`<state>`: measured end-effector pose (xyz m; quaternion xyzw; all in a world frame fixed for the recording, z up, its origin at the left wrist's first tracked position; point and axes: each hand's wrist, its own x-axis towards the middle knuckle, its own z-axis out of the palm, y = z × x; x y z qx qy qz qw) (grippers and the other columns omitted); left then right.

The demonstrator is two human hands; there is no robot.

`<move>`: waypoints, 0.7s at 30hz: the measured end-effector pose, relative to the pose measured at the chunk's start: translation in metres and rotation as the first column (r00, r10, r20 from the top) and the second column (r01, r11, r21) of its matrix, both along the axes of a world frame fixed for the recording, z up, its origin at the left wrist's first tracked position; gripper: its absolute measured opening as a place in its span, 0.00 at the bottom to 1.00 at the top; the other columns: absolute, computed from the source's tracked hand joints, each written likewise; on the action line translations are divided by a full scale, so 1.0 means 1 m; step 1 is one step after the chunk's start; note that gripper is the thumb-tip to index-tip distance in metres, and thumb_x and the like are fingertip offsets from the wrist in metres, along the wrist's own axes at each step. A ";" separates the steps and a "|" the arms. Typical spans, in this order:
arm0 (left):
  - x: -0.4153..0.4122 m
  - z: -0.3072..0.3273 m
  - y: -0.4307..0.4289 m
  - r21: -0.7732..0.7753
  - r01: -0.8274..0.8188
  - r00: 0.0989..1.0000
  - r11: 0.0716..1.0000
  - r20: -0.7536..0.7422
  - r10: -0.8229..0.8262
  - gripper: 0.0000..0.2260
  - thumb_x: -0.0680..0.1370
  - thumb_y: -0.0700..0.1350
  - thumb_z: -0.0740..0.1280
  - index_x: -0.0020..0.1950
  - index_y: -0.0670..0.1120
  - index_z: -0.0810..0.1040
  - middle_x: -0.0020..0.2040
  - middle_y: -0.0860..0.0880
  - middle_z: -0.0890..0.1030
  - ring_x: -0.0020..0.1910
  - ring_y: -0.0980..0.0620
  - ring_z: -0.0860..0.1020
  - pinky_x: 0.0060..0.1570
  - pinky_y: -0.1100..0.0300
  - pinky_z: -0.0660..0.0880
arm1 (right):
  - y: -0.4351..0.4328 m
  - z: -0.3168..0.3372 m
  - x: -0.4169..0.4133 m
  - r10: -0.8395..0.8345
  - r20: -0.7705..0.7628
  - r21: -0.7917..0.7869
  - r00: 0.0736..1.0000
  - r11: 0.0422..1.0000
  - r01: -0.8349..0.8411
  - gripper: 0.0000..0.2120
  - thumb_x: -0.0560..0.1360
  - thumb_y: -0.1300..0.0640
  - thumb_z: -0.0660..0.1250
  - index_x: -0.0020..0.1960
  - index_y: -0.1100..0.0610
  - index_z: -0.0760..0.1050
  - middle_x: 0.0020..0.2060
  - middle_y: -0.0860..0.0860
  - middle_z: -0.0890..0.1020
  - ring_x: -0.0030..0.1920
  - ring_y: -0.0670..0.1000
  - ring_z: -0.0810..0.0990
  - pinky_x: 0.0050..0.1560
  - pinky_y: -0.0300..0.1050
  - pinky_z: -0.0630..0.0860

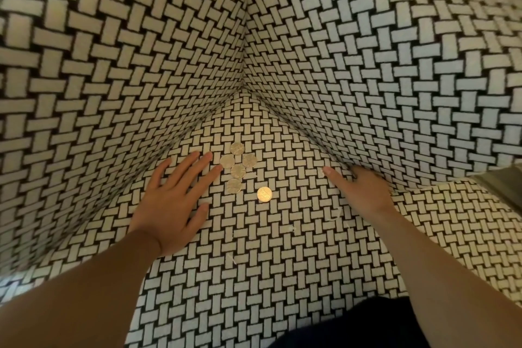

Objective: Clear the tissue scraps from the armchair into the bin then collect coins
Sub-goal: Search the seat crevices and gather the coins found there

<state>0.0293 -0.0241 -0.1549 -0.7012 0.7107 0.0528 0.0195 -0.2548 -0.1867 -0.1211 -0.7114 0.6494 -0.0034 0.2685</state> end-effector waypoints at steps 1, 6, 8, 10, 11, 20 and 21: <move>0.000 0.000 -0.001 -0.001 0.001 1.000 1.000 0.000 -0.001 0.27 0.78 0.54 0.47 0.77 0.51 0.52 0.78 0.49 0.53 0.76 0.50 0.52 0.71 0.42 0.51 | 0.002 0.000 0.000 0.004 -0.006 -0.053 1.000 0.999 -0.004 0.32 0.74 0.38 0.62 0.71 0.55 0.67 0.71 0.50 0.68 0.73 0.53 0.61 0.70 0.43 0.57; 0.001 0.000 0.000 -0.009 0.005 1.000 1.000 -0.006 -0.005 0.27 0.78 0.54 0.47 0.77 0.51 0.52 0.78 0.50 0.53 0.76 0.50 0.51 0.71 0.43 0.51 | 0.009 0.000 0.004 -0.041 -0.003 -0.197 0.999 0.980 0.039 0.26 0.73 0.40 0.65 0.61 0.58 0.77 0.53 0.54 0.83 0.57 0.56 0.77 0.58 0.43 0.70; 0.002 0.000 0.000 -0.006 0.008 1.000 1.000 -0.008 -0.008 0.27 0.78 0.54 0.47 0.77 0.51 0.52 0.78 0.49 0.53 0.76 0.50 0.51 0.71 0.43 0.51 | 0.009 0.001 0.005 -0.042 -0.012 -0.227 0.999 0.973 0.038 0.26 0.72 0.39 0.65 0.60 0.57 0.78 0.48 0.54 0.84 0.53 0.56 0.79 0.56 0.43 0.72; 0.002 0.000 0.000 -0.006 0.009 1.000 1.000 -0.010 -0.009 0.27 0.78 0.54 0.47 0.77 0.51 0.52 0.78 0.49 0.54 0.76 0.50 0.52 0.71 0.43 0.51 | 0.009 0.002 0.005 -0.030 -0.043 -0.254 0.999 0.967 0.018 0.26 0.72 0.38 0.64 0.59 0.55 0.79 0.44 0.53 0.84 0.50 0.55 0.81 0.53 0.43 0.74; 0.003 0.000 0.000 -0.008 0.009 1.000 1.000 -0.010 -0.009 0.27 0.78 0.54 0.47 0.77 0.51 0.52 0.77 0.49 0.54 0.76 0.50 0.52 0.71 0.43 0.51 | 0.008 0.002 0.005 -0.015 -0.084 -0.277 0.996 0.961 -0.009 0.25 0.71 0.37 0.64 0.58 0.54 0.80 0.42 0.53 0.84 0.48 0.54 0.81 0.50 0.44 0.75; 0.002 -0.001 0.000 -0.004 0.015 1.000 1.000 0.008 -0.015 0.28 0.78 0.55 0.49 0.77 0.51 0.53 0.78 0.48 0.53 0.76 0.50 0.51 0.71 0.43 0.51 | 0.002 0.004 -0.006 0.112 -0.229 -0.406 0.967 0.892 -0.200 0.27 0.68 0.34 0.62 0.54 0.53 0.82 0.32 0.53 0.83 0.34 0.55 0.82 0.36 0.47 0.80; 0.002 -0.001 0.000 -0.003 0.013 1.000 1.000 0.006 -0.013 0.28 0.78 0.55 0.49 0.77 0.51 0.53 0.78 0.48 0.53 0.76 0.50 0.51 0.71 0.43 0.51 | 0.002 0.005 -0.005 0.143 -0.210 -0.425 0.967 0.878 -0.222 0.25 0.68 0.37 0.66 0.54 0.54 0.83 0.31 0.53 0.83 0.33 0.55 0.82 0.36 0.48 0.80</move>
